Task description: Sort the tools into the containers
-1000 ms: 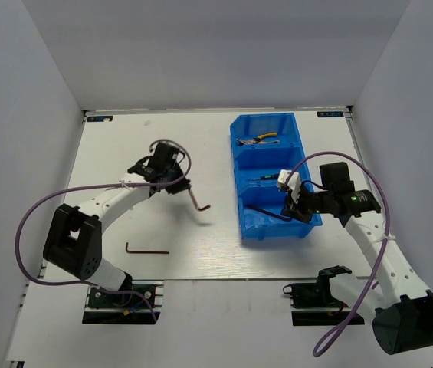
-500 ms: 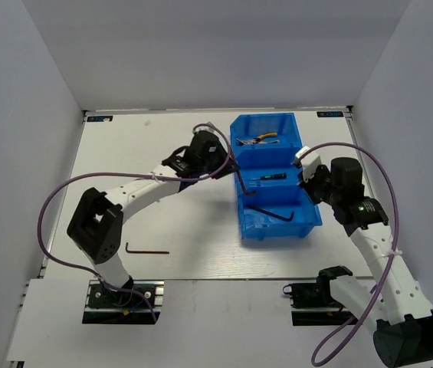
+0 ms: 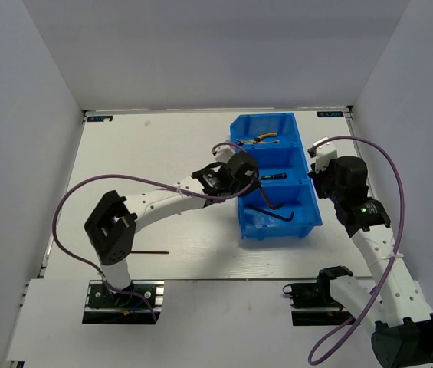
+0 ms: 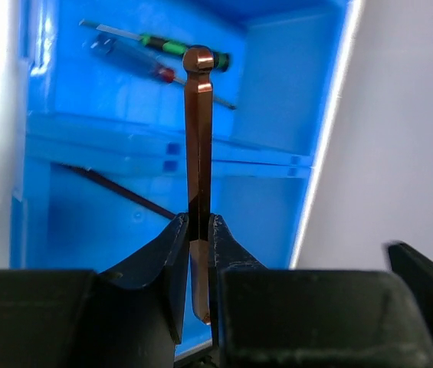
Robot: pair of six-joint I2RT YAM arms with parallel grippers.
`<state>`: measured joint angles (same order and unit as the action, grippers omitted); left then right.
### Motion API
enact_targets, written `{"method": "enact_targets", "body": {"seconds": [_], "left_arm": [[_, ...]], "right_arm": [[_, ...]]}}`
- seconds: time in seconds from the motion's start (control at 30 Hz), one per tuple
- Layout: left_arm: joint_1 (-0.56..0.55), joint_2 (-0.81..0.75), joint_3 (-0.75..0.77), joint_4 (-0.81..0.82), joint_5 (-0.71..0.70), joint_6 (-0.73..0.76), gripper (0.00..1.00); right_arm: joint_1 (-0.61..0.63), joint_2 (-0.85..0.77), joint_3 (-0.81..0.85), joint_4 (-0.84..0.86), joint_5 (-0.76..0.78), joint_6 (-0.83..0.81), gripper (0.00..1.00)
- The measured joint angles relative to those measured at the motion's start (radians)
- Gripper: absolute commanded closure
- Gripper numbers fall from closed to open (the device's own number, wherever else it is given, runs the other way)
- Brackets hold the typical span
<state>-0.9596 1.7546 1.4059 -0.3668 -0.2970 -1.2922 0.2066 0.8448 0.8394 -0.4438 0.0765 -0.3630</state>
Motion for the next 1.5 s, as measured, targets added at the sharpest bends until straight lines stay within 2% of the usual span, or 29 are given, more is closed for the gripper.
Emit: {"method": "enact_targets", "body": {"seconds": [0.23,0.3,0.33,0.43,0.53,0.6,0.7,0.73,0.8,0.83,0.9,0.93,0.97,1.03,1.07,1.1,1.2,1.3,1.4,1.5], "left_arm": [[-0.070,0.161,0.134,-0.106,-0.096,-0.060,0.99],[-0.085,0.190,0.163,-0.121,-0.114,-0.064,0.84],[-0.091,0.202,0.175,-0.131,-0.118,-0.067,0.68],[-0.108,0.216,0.199,-0.157,-0.125,-0.071,0.42],[-0.118,0.215,0.219,-0.165,-0.133,-0.067,0.31],[-0.123,0.211,0.224,-0.169,-0.138,-0.058,0.30],[-0.129,0.192,0.224,-0.196,-0.159,-0.038,0.40],[-0.129,0.179,0.224,-0.212,-0.169,-0.025,0.59],[-0.129,0.135,0.218,-0.256,-0.188,-0.011,0.91],[-0.127,0.101,0.206,-0.284,-0.194,-0.003,1.00],[-0.119,-0.009,0.135,-0.351,-0.203,-0.004,1.00],[-0.113,-0.083,0.079,-0.402,-0.210,-0.019,1.00],[-0.104,-0.165,0.014,-0.452,-0.217,-0.046,0.94],[-0.080,-0.334,-0.121,-0.550,-0.219,-0.106,0.68],[-0.068,-0.425,-0.196,-0.606,-0.217,-0.143,0.45],[-0.052,-0.514,-0.271,-0.662,-0.214,-0.190,0.40],[-0.032,-0.735,-0.489,-0.814,-0.182,-0.338,0.30],[-0.031,-0.877,-0.642,-0.926,-0.137,-0.465,0.28],[-0.025,-0.912,-0.700,-0.970,-0.105,-0.550,0.26],[-0.017,-0.847,-0.708,-0.977,-0.098,-0.609,0.24]], "right_arm": [[-0.004,-0.022,0.000,-0.003,-0.001,0.016,1.00],[-0.004,-0.032,0.000,-0.007,-0.001,0.015,1.00],[-0.004,-0.038,0.000,-0.011,-0.002,0.015,1.00],[-0.005,-0.050,0.000,-0.022,-0.005,0.015,1.00],[-0.005,-0.053,0.000,-0.029,-0.013,0.016,1.00],[-0.004,-0.053,0.000,-0.030,-0.025,0.016,1.00],[-0.005,-0.052,0.000,-0.034,-0.069,0.015,0.91],[-0.005,-0.050,0.001,-0.040,-0.098,0.013,0.82],[-0.005,-0.038,0.008,-0.075,-0.170,-0.005,0.75],[-0.005,-0.027,0.016,-0.101,-0.222,-0.018,0.73],[-0.004,0.015,0.035,-0.164,-0.333,-0.052,0.76],[-0.003,0.042,0.052,-0.196,-0.392,-0.069,0.86],[-0.002,0.079,0.067,-0.216,-0.446,-0.082,0.90],[0.002,0.156,0.095,-0.243,-0.532,-0.094,0.94],[0.005,0.195,0.104,-0.248,-0.566,-0.095,0.94],[0.011,0.231,0.117,-0.257,-0.601,-0.097,0.96],[0.045,0.314,0.149,-0.259,-0.664,-0.101,0.94],[0.111,0.373,0.183,-0.256,-0.696,-0.106,0.93],[0.172,0.419,0.217,-0.244,-0.710,-0.096,0.93],[0.201,0.441,0.234,-0.232,-0.708,-0.086,0.93]]}}
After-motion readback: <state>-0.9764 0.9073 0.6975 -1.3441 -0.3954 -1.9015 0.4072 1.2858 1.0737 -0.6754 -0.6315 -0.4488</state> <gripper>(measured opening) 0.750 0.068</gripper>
